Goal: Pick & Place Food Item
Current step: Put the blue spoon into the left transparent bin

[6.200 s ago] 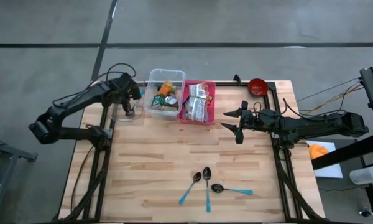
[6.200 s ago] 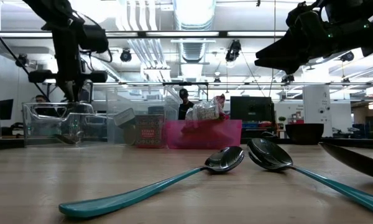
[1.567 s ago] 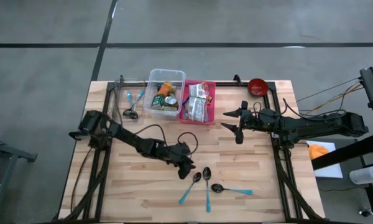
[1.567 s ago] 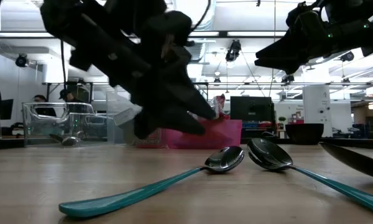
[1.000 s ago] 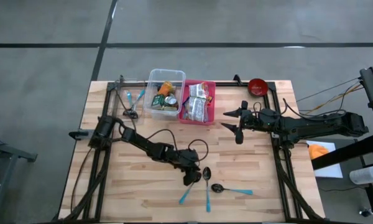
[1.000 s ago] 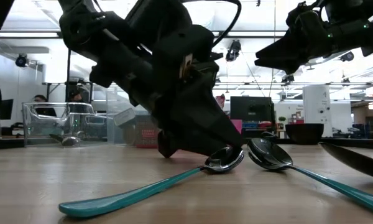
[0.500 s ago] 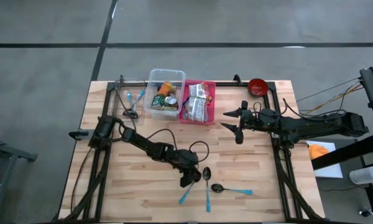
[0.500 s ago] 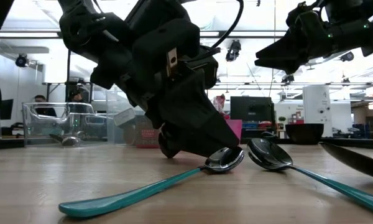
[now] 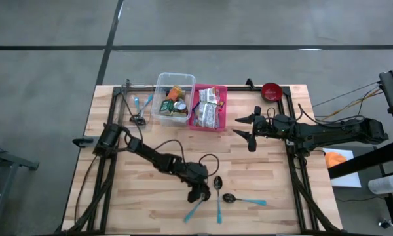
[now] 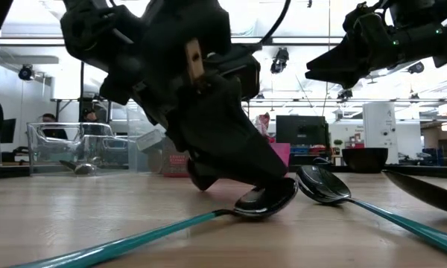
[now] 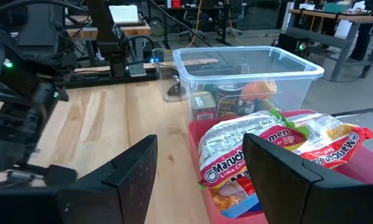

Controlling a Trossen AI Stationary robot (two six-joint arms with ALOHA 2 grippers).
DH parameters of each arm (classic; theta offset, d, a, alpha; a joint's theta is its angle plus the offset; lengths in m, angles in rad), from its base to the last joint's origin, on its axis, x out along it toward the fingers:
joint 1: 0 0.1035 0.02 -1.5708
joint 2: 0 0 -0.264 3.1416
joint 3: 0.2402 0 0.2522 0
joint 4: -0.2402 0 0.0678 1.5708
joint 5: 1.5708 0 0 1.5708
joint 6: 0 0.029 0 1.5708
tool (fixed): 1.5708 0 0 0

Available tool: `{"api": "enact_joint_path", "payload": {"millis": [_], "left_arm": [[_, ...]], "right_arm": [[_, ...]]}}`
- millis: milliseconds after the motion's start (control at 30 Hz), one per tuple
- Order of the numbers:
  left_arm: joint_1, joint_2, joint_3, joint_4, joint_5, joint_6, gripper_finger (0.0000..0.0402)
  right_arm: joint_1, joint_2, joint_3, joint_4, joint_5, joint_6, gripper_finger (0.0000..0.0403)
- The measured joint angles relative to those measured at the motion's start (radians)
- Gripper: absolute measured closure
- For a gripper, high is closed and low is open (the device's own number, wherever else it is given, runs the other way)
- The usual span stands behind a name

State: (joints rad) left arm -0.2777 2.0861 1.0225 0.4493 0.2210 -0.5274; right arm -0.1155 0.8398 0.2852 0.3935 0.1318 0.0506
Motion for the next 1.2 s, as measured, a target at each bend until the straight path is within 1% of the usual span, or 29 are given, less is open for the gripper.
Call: {"api": "enact_joint_path", "payload": {"millis": [133,333,733,900,1200], "left_arm": [[0.002,0.000,0.000,-0.009,-0.024,0.000,0.0339],[0.001,0.000,0.000,-0.020,-0.032,-0.006,0.0372],[0.001,0.000,0.000,-0.026,-0.053,-0.011,0.0377],[0.002,0.000,0.000,-0.029,-0.068,-0.026,0.0398],[0.002,-0.004,0.001,-0.057,-0.072,-0.045,0.0399]], "right_arm": [[0.000,0.000,0.000,0.000,0.000,-0.001,0.0168],[0.000,0.000,0.000,0.000,0.000,0.001,0.0168],[0.000,0.000,0.000,0.000,0.000,-0.001,0.0168],[0.000,0.000,0.000,0.000,0.000,0.000,0.0168],[0.000,0.000,0.000,0.000,0.000,0.000,0.0168]]}}
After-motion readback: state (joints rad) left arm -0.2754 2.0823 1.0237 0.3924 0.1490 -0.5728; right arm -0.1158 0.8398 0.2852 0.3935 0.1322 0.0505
